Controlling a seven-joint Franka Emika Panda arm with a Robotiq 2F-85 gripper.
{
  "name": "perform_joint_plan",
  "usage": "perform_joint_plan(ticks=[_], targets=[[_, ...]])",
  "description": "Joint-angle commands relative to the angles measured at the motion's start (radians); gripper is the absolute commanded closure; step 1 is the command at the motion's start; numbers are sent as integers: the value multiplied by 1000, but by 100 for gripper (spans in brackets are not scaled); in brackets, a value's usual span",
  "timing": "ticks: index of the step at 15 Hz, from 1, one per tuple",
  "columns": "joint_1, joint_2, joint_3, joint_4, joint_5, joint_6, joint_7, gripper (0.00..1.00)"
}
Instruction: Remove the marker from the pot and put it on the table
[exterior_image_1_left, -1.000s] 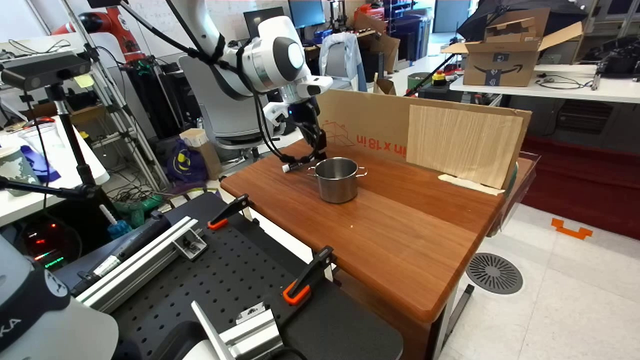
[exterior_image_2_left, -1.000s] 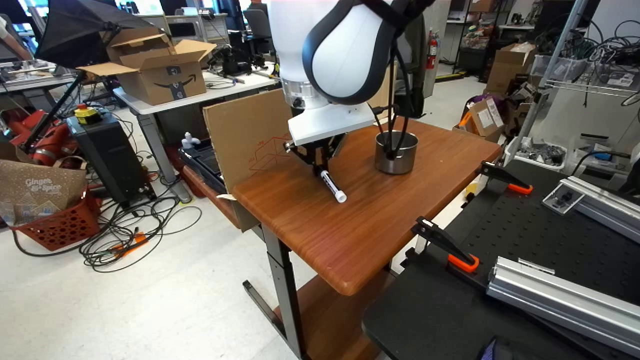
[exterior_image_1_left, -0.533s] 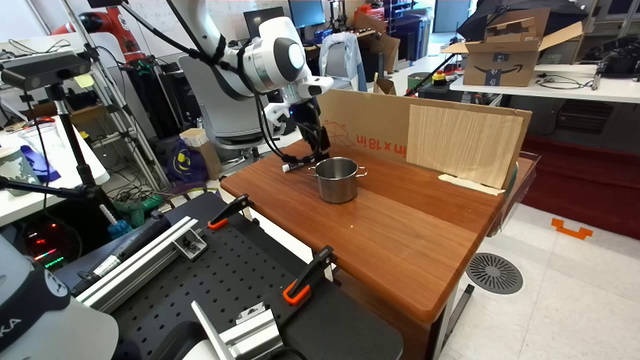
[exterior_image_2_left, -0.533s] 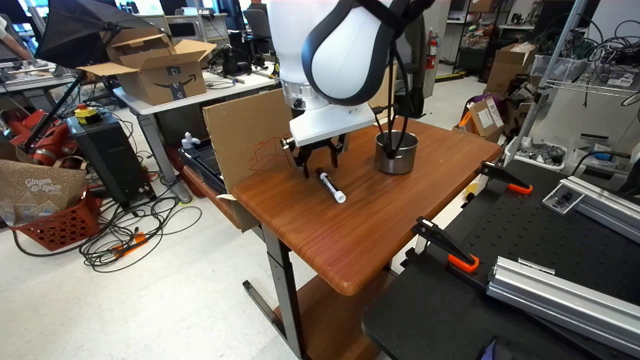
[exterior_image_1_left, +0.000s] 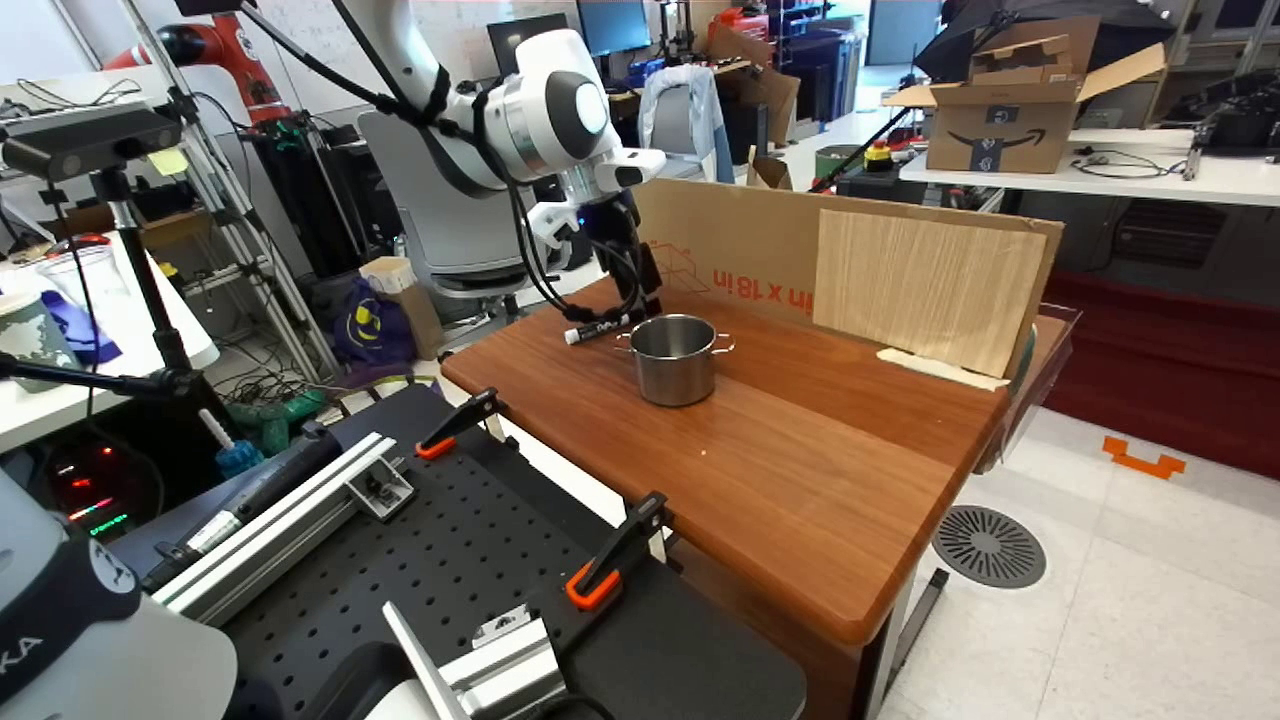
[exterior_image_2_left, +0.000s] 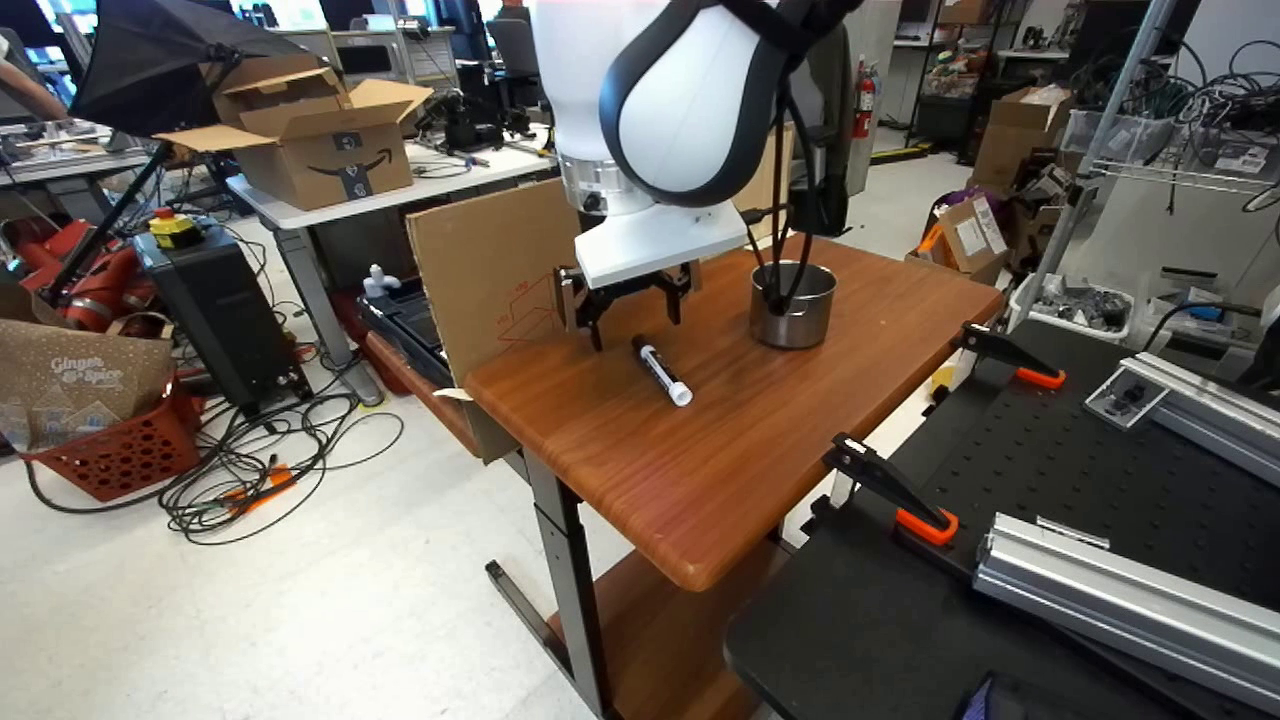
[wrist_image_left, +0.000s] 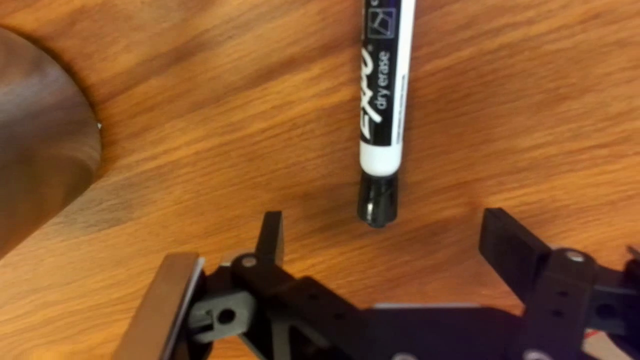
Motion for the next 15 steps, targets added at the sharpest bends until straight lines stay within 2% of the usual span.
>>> perform_joint_plan(ticks=[1, 6, 7, 8, 15], targets=[[20, -89, -7, -65, 21, -22, -18, 0], [28, -275, 21, -215, -7, -15, -22, 0], [19, -202, 24, -144, 1, -3, -5, 0], [18, -229, 29, -165, -2, -4, -4, 0], [19, -209, 24, -156, 0, -2, -5, 0]])
